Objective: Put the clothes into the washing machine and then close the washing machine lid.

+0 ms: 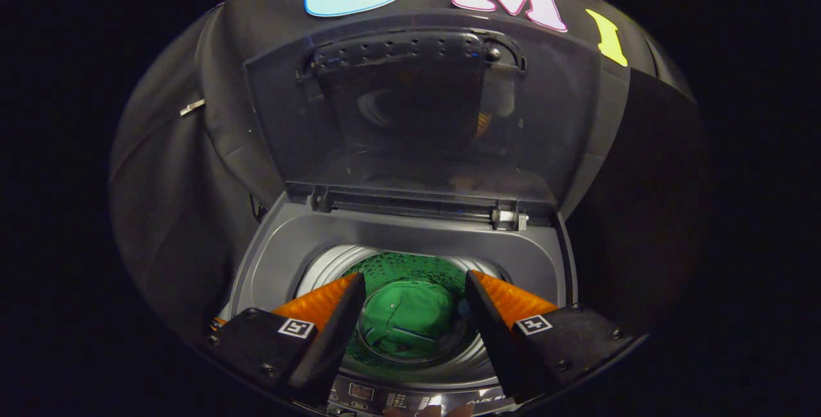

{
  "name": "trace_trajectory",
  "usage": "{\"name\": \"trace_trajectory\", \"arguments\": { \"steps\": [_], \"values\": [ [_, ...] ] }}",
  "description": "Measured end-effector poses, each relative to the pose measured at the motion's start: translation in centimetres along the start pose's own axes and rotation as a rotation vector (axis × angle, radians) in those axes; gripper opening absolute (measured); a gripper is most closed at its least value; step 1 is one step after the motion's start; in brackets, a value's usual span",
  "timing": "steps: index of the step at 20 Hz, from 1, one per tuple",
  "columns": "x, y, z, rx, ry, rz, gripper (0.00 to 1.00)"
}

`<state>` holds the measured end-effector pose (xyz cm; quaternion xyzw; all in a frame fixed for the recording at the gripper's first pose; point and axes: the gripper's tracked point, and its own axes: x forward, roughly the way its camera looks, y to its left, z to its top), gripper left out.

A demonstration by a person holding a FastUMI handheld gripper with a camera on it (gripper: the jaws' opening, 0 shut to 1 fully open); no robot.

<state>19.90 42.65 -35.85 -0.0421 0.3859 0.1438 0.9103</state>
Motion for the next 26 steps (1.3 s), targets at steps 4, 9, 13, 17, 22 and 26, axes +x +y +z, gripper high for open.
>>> {"name": "trace_trajectory", "arguments": {
  "steps": [4, 9, 13, 17, 22, 26],
  "values": [
    [-2.8, -0.1, 3.8, 0.030, -0.130, 0.005, 1.00],
    [-9.0, -0.2, 12.0, 0.064, -0.338, 0.035, 1.00],
    [-13.3, -0.5, 18.1, 0.069, -0.445, 0.051, 1.00],
    [-15.0, -1.2, 23.3, 0.078, -0.508, 0.043, 1.00],
    [-13.4, -1.6, 28.4, 0.059, -0.499, 0.026, 1.00],
    [-9.5, -1.4, 31.4, 0.071, -0.463, 0.022, 1.00]
  ]
}}
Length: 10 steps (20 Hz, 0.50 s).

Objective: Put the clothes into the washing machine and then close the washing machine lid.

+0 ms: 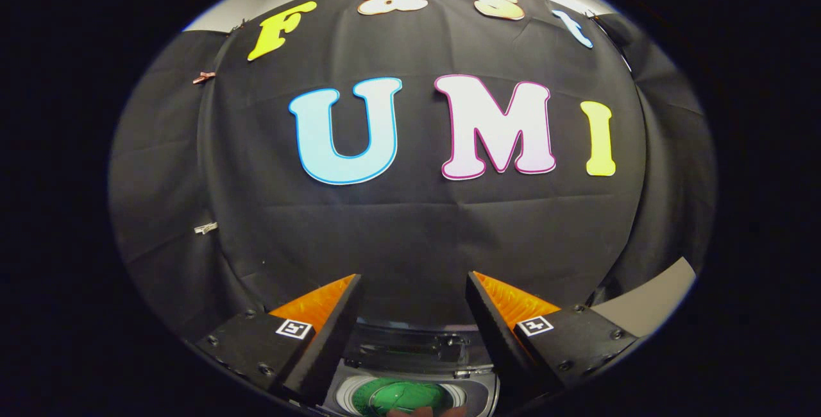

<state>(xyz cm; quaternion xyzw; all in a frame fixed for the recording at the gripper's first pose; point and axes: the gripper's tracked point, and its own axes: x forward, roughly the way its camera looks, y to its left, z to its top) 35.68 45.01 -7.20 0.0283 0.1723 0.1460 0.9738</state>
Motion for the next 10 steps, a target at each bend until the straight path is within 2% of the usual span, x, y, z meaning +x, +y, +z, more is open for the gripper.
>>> {"name": "trace_trajectory", "arguments": {
  "steps": [5, 10],
  "values": [
    [5.3, 0.2, -0.4, 0.051, 0.069, -0.012, 1.00],
    [9.0, -1.1, -5.4, 0.042, 0.204, -0.064, 1.00]
  ]
}}
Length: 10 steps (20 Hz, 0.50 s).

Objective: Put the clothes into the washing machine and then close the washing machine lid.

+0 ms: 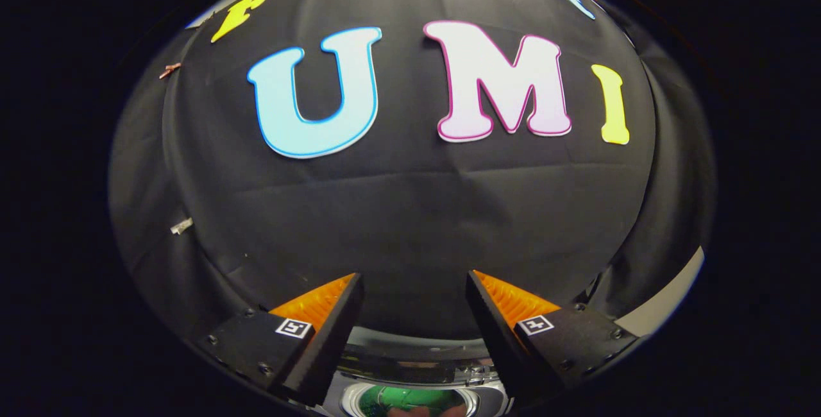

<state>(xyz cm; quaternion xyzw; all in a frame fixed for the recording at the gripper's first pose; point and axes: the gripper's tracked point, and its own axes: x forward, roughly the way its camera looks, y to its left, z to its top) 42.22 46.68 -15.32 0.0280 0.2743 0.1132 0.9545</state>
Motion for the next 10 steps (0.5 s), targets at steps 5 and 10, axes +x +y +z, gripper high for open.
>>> {"name": "trace_trajectory", "arguments": {
  "steps": [5, 10],
  "values": [
    [2.7, -1.5, -7.0, -0.076, 0.169, -0.042, 1.00],
    [1.5, -1.7, -10.3, -0.061, 0.214, -0.012, 1.00]
  ]
}}
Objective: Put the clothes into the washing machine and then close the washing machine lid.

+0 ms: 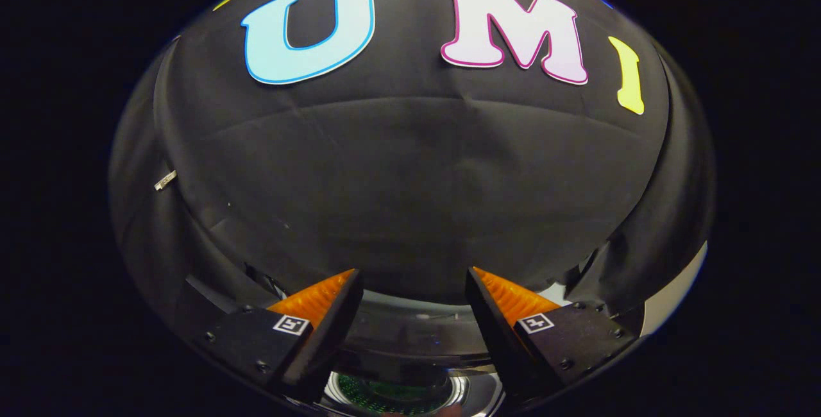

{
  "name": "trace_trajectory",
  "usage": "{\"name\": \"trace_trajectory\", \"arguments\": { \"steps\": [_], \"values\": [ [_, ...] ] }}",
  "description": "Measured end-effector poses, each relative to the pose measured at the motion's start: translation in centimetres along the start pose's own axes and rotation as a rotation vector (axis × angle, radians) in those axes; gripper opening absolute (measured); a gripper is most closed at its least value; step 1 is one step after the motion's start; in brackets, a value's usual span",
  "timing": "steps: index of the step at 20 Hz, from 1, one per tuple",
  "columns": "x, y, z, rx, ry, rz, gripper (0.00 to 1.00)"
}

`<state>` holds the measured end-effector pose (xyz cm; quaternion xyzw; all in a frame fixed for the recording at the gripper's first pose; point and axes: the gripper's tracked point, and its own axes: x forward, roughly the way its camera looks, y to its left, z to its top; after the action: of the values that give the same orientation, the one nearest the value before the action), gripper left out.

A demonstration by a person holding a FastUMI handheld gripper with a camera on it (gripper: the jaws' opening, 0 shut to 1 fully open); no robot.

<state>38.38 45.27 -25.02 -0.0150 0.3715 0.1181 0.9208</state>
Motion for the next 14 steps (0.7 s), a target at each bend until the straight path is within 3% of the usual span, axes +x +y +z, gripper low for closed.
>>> {"name": "trace_trajectory", "arguments": {
  "steps": [5, 8, 14],
  "values": [
    [-0.3, 0.5, -2.4, 0.012, 0.059, 0.069, 1.00],
    [-1.5, 1.9, -6.3, 0.053, 0.081, 0.137, 1.00],
    [-3.1, 1.9, -13.9, 0.065, 0.107, 0.155, 1.00]
  ]
}}
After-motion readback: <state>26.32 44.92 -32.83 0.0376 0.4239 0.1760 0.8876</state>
